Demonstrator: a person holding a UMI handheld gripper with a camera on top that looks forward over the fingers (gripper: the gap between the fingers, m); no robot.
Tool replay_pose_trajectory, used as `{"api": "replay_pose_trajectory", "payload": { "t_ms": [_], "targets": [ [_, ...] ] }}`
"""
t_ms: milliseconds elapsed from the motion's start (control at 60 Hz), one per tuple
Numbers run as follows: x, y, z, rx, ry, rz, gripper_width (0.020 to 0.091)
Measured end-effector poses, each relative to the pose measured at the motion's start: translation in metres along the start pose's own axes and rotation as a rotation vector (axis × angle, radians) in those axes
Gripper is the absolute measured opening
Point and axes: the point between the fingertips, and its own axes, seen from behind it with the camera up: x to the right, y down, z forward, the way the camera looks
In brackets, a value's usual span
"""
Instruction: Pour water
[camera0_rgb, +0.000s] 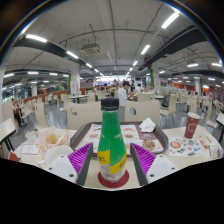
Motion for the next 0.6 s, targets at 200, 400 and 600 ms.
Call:
{"api": "replay_pose_trajectory", "payload": {
  "t_ms": [200,400,600],
  "targets": [
    [0.018,-0.016,-0.06,-0.063,0.031,0.025,0.0852],
    [0.016,-0.065,-0.16,-0.112,0.088,0.095,0.0849],
    [0.01,-0.115,-0.226,-0.138,0.136,0.024,0.0849]
  ]
}}
